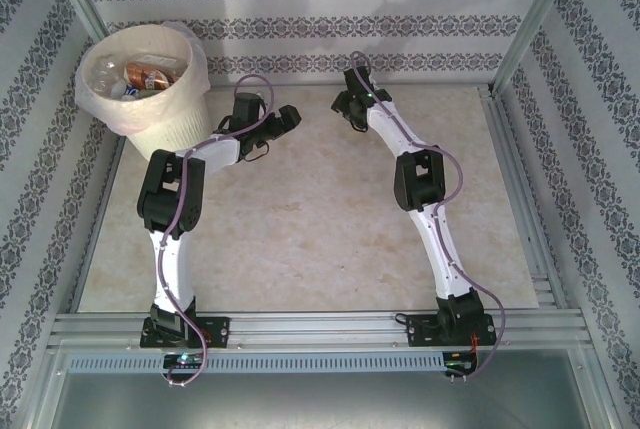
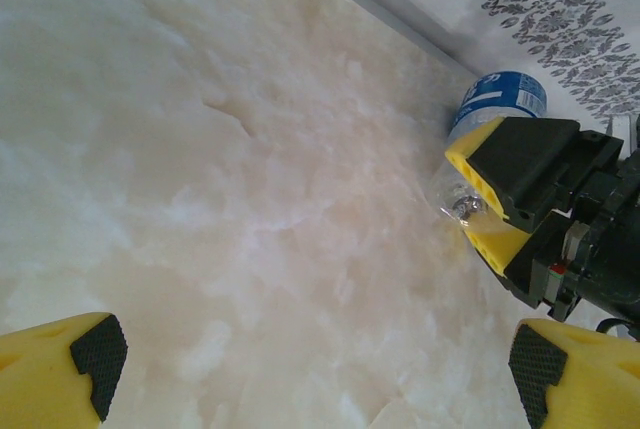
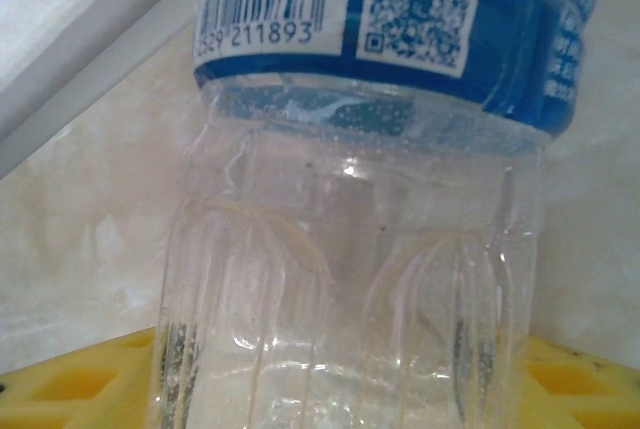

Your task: Put the plastic bottles in the bin

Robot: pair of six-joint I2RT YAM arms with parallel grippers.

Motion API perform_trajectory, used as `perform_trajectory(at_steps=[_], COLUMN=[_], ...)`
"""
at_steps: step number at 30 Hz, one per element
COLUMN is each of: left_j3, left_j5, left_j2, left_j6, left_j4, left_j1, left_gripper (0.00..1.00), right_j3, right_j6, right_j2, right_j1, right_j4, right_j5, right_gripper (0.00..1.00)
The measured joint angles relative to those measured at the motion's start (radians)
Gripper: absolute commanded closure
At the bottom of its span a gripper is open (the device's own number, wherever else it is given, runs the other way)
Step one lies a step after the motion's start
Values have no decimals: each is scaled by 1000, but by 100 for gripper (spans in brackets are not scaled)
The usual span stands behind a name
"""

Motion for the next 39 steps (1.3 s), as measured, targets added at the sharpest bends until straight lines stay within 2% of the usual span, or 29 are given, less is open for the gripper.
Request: perform_trajectory(at_steps=[3,10,16,20,27,37,39], left_j3=[-4,-69,-116,-127,-138,-132,-124], left_j5=[32,181,317,346,407,424,409], left_j2=[-3,-121,-259,-319,-332,-318,-311], left_j6=[11,23,11,-4,-48,-82,-82], left_j4=[2,34,146,166,207,209,205], left_j1=[2,22,35,34,34,31,29], left_gripper=[0,0,0,0,0,1,13], right_j3=[-115,-427,-760,-943,-1074,-1081,-1081], right_j6=[-31,-207,-342,-415,-523,-586,-590], right_j2=[-60,-297,-615,-779,-860,-860,-860], right_j1=[3,47,93,99,101,156,165], right_j4=[64,214,411,540,616,630,633], right_j5=[-1,-64,-201,-331,-547,-766,-791], right_gripper=[47,47,47,47,47,46,44])
